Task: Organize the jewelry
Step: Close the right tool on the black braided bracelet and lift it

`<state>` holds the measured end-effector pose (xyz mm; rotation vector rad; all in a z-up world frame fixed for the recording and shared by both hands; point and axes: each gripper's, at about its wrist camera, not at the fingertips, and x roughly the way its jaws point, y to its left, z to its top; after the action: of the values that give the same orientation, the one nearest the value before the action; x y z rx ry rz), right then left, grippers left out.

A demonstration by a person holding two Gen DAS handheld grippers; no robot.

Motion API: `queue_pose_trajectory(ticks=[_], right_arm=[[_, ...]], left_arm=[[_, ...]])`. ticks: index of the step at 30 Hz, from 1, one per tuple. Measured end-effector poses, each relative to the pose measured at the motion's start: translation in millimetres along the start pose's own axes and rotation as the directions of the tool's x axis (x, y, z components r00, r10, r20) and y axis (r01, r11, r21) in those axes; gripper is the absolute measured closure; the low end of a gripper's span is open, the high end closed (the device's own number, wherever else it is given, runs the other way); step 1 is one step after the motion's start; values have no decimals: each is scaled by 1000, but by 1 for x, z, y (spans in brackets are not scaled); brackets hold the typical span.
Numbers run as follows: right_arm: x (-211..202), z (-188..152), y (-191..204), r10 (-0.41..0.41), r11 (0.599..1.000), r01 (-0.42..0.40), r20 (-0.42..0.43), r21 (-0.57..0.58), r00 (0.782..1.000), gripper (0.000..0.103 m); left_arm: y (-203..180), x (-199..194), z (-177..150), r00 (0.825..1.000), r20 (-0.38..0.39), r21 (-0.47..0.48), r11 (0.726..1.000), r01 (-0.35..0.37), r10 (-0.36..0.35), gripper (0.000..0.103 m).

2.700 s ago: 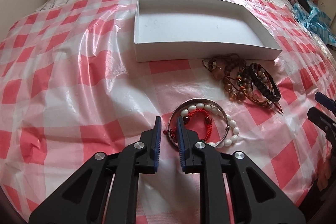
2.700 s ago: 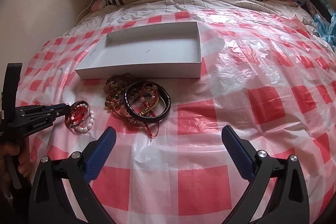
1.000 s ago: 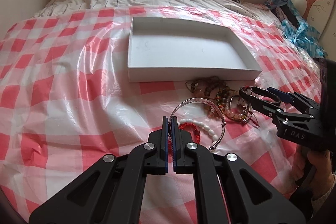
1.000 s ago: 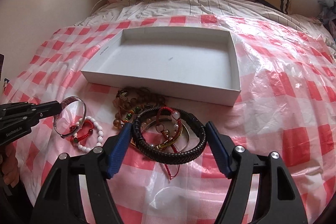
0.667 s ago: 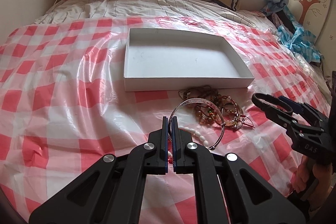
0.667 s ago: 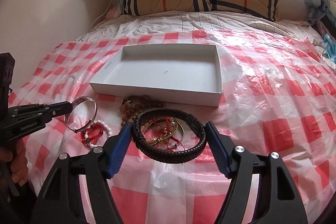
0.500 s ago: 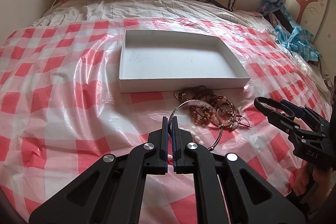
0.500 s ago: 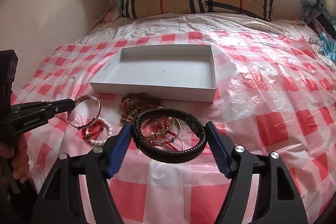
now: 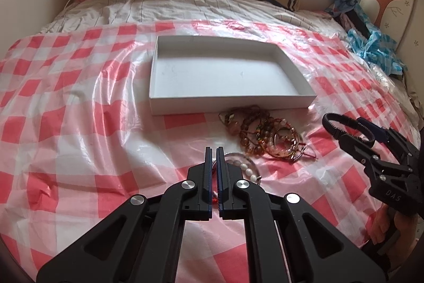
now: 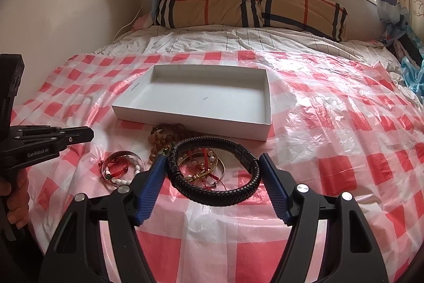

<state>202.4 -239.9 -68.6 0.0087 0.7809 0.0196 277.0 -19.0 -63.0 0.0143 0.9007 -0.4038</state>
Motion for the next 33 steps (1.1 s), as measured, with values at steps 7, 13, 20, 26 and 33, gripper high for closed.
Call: queue_pose_trajectory(ticks=[7, 13, 20, 26, 33], right_arm=[[6, -2, 0, 5, 1000, -5, -30, 2, 1000, 34], [10, -3, -3, 17, 1000, -17, -50, 17, 999, 34], [16, -4, -6, 31, 999, -30, -74, 26, 997, 34], [39, -13, -10, 35, 999, -27, -201, 41, 979, 33], [63, -30, -18, 49, 997, -26, -342, 73, 938, 30]], left_arm=[[4, 20, -8, 996, -83, 22, 1000, -15, 17, 100], [-1, 33, -11, 993, -116, 48, 999, -15, 20, 99], [-12, 50, -14, 987, -152, 89, 996, -32, 45, 91], [-16, 55, -14, 985, -155, 107, 992, -59, 76, 93], [-13, 45, -12, 990, -132, 89, 995, -41, 53, 99]])
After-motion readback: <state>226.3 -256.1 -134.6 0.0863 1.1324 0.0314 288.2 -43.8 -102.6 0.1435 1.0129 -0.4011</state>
